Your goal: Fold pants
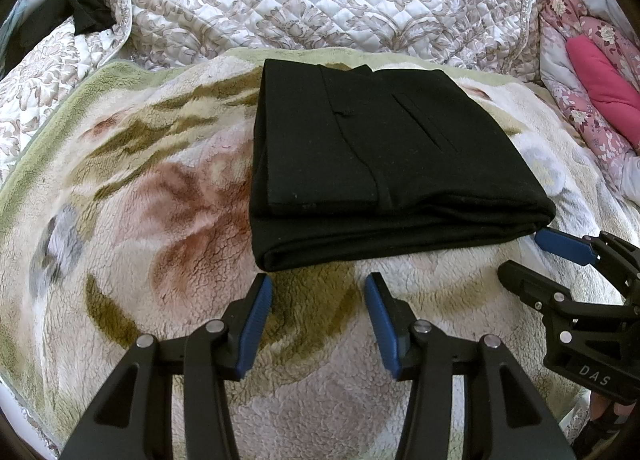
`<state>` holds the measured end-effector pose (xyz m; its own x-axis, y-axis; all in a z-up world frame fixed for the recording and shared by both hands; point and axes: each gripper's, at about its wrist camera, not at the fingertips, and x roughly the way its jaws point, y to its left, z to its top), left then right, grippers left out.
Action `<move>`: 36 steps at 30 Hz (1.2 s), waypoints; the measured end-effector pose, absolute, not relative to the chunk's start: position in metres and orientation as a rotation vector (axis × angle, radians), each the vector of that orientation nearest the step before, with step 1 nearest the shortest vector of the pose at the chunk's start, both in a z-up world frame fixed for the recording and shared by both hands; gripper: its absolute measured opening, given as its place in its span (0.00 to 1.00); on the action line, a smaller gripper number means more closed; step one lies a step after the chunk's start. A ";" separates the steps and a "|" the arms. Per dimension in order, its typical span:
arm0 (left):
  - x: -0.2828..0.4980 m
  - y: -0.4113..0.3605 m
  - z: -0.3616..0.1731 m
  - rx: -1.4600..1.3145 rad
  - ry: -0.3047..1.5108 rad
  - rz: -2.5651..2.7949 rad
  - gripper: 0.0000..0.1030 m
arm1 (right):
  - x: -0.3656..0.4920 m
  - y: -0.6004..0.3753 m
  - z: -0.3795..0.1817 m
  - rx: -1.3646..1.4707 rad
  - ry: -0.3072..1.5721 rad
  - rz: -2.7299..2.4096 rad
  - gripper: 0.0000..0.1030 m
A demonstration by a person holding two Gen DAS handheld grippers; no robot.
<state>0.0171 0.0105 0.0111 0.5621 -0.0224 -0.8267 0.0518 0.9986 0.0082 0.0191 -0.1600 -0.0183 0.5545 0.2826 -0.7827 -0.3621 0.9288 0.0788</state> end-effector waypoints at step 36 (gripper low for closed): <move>0.015 0.013 0.011 0.022 0.972 -0.041 0.50 | 0.019 -0.160 -0.019 -0.097 0.905 0.379 0.58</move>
